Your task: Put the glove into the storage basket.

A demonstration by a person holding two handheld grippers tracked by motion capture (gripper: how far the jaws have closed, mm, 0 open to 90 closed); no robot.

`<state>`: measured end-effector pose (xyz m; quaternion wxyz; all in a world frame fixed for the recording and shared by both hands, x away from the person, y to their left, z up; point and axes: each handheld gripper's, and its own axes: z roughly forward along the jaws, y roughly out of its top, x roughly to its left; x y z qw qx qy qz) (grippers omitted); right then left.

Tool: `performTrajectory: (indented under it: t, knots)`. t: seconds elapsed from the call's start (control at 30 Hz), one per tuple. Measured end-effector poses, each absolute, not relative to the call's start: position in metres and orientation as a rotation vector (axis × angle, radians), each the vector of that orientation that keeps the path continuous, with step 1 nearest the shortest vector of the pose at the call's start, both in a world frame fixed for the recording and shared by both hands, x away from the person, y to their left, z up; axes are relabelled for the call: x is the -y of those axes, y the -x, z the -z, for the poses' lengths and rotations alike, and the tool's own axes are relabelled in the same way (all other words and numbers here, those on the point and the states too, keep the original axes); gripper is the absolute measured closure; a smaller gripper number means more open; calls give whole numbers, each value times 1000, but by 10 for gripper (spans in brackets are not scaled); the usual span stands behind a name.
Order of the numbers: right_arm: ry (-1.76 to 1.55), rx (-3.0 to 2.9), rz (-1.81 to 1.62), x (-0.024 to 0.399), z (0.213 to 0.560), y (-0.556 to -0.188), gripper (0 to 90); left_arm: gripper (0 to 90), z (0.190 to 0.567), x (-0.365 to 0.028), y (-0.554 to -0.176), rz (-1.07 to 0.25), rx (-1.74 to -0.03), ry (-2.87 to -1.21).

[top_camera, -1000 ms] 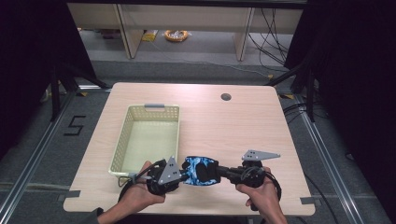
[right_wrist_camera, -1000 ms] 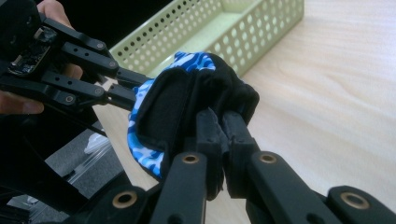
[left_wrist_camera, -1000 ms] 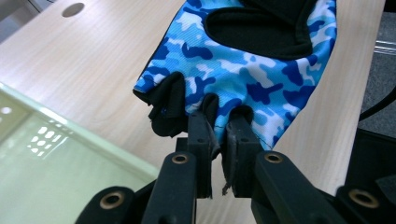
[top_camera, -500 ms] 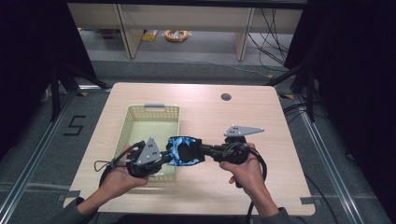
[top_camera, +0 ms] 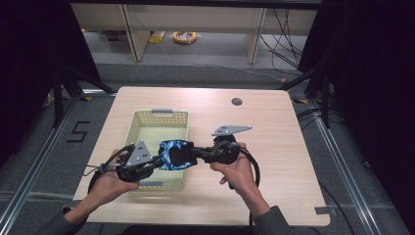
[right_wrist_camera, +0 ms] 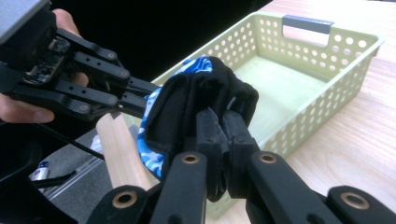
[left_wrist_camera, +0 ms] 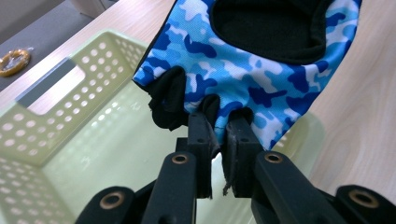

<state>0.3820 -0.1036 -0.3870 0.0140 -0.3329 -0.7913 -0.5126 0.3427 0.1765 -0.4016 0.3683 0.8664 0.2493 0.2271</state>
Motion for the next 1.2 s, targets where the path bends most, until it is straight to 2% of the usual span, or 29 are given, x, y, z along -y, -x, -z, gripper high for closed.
performTrajectory:
  t: [0.63, 1.17, 1.2]
  knots:
    - [1069, 2434, 1453, 38, 423, -407, 875, 814, 430, -230, -352, -576, -781, -2269]
    - [1081, 2516, 1285, 11, 452, -409, 875, 803, 452, -240, -349, -474, -848, -2368]
    - [1090, 2520, 1269, 10, 453, -409, 875, 801, 455, -239, -348, -481, -865, -2333]
